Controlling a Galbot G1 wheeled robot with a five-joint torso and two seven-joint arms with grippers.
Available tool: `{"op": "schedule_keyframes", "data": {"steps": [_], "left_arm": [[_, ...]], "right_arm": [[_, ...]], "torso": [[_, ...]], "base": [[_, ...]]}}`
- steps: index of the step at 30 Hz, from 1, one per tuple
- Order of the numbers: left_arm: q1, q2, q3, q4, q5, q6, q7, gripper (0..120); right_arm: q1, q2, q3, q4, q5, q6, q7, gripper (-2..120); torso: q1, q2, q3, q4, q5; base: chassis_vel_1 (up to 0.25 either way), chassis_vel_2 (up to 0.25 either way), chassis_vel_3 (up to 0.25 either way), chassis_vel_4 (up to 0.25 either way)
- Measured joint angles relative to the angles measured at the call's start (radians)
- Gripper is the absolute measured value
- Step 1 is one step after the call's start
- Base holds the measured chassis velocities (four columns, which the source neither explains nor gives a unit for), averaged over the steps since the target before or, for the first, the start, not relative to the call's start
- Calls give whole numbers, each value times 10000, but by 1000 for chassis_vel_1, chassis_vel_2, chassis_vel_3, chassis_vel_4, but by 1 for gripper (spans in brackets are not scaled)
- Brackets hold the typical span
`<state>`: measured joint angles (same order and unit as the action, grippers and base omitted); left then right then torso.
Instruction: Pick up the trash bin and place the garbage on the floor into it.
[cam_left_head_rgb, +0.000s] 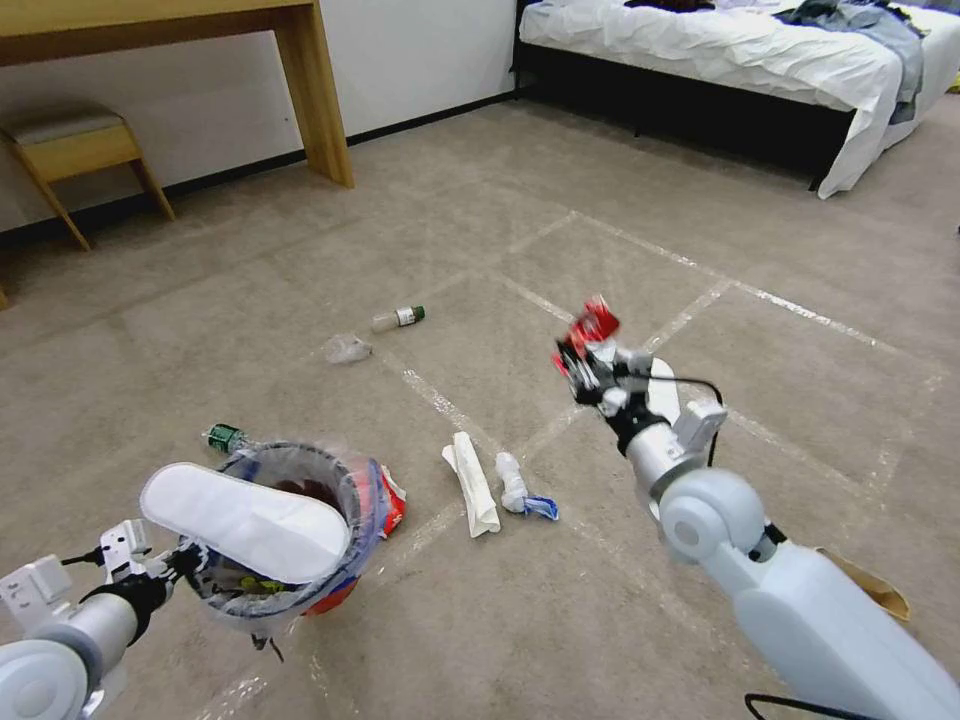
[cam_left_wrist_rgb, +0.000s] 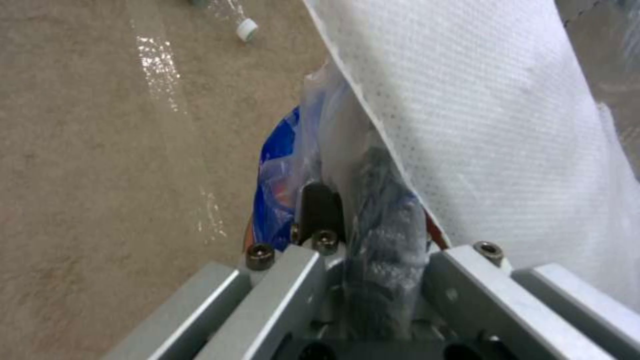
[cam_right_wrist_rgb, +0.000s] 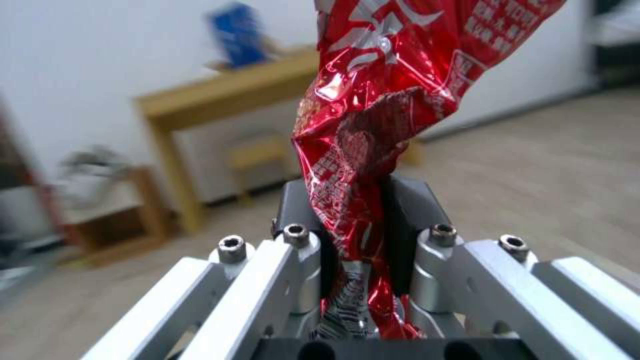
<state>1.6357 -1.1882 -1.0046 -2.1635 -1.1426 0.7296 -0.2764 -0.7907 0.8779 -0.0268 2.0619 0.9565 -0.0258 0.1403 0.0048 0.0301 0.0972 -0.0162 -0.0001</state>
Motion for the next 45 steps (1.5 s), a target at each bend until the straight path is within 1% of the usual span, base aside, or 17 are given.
{"op": "schedule_keyframes", "data": {"steps": [2, 3, 5, 6, 8, 13, 14, 15, 17, 20, 24, 26, 32, 34, 35, 38, 45], "left_arm": [[1, 0, 13, -36, 0, 9, 2, 1], [1, 0, 13, -36, 0, 9, 2, 1], [1, 3, 22, -71, -1, 14, 3, 1], [1, 3, 22, -71, -1, 14, 3, 1], [0, 4, 38, -112, -1, 15, 4, 1], [12, 30, 40, -121, -2, 20, 7, 1], [13, 60, 38, -122, -5, 20, 12, 1], [13, 60, 38, -122, -5, 20, 12, 1], [14, 132, 20, -95, -23, 19, 18, 1], [-5, 194, 15, -24, -35, 20, 23, 1], [-57, 245, 17, 50, -46, 20, 26, 1], [-102, 278, 35, 117, -54, 20, 28, 1], [-132, 325, 41, 162, -75, 20, 30, 1], [-141, 349, 39, 169, -108, 20, 30, 1], [-141, 349, 39, 169, -108, 20, 30, 1], [-149, 362, 31, 182, -120, 20, 30, 1], [-183, 350, 19, 217, -122, 20, 30, 1]], "right_arm": [[1225, -81, -1036, 524, 709, -283, 182, 13], [1225, -81, -1036, 524, 709, -283, 182, 13], [2304, 43, -2223, 853, 1543, -721, 725, 13], [2304, 43, -2223, 853, 1543, -721, 725, 13], [3185, 314, -3266, 971, 2158, -1038, 1260, 13], [4076, 711, -4200, 984, 2719, -1575, 1893, 13], [4400, 843, -4420, 943, 2915, -1929, 2190, 13], [4400, 843, -4420, 943, 2915, -1929, 2190, 13], [5054, 1036, -4831, 835, 3278, -2615, 2668, 13], [5569, 1182, -5253, 758, 3527, -3032, 2984, 13], [5975, 1417, -5699, 688, 3857, -3640, 3497, 13], [6278, 1777, -6126, 561, 4202, -4236, 4077, 13], [6558, 2356, -6587, 402, 4644, -5140, 4739, 13], [6672, 2783, -6817, 302, 5038, -5670, 5267, 13], [6672, 2783, -6817, 302, 5038, -5670, 5267, 13], [6774, 3357, -7258, 163, 5378, -6158, 6030, 13], [6759, 3739, -7695, 228, 5781, -6334, 6447, 13]], "torso": [[0, 0, 0, 2, 0], [0, 0, 0, 2, 0], [0, 0, 1, 2, 1], [0, 0, 1, 2, 1], [0, 0, 0, 2, 0], [0, 0, 0, 3, -1], [0, 0, 1, 3, 0], [0, 0, 1, 3, 0], [1, 0, 0, 2, 0], [0, 0, 0, 3, 0], [0, -1, -1, 2, -1], [0, 0, 0, 2, 0], [0, 0, -1, 2, -1], [0, 0, -1, 2, -1], [0, 0, -1, 2, -1], [0, 0, -1, 3, -1], [0, 0, -1, 1, 0]], "base": [[0, 0, 0, 0], [0, 0, 0, 0], [0, 0, 0, 0], [0, 0, 0, 0], [0, 0, 0, 0], [0, 0, 0, 0], [0, 0, 0, 0], [0, 0, 0, 0], [0, 0, 0, 0], [0, 0, 0, 0], [0, 0, 0, 0], [0, 0, 0, 0], [0, 0, 0, 0], [0, 0, 0, 0], [0, 0, 0, 0], [0, 0, 0, 0], [0, 0, 0, 0]]}}
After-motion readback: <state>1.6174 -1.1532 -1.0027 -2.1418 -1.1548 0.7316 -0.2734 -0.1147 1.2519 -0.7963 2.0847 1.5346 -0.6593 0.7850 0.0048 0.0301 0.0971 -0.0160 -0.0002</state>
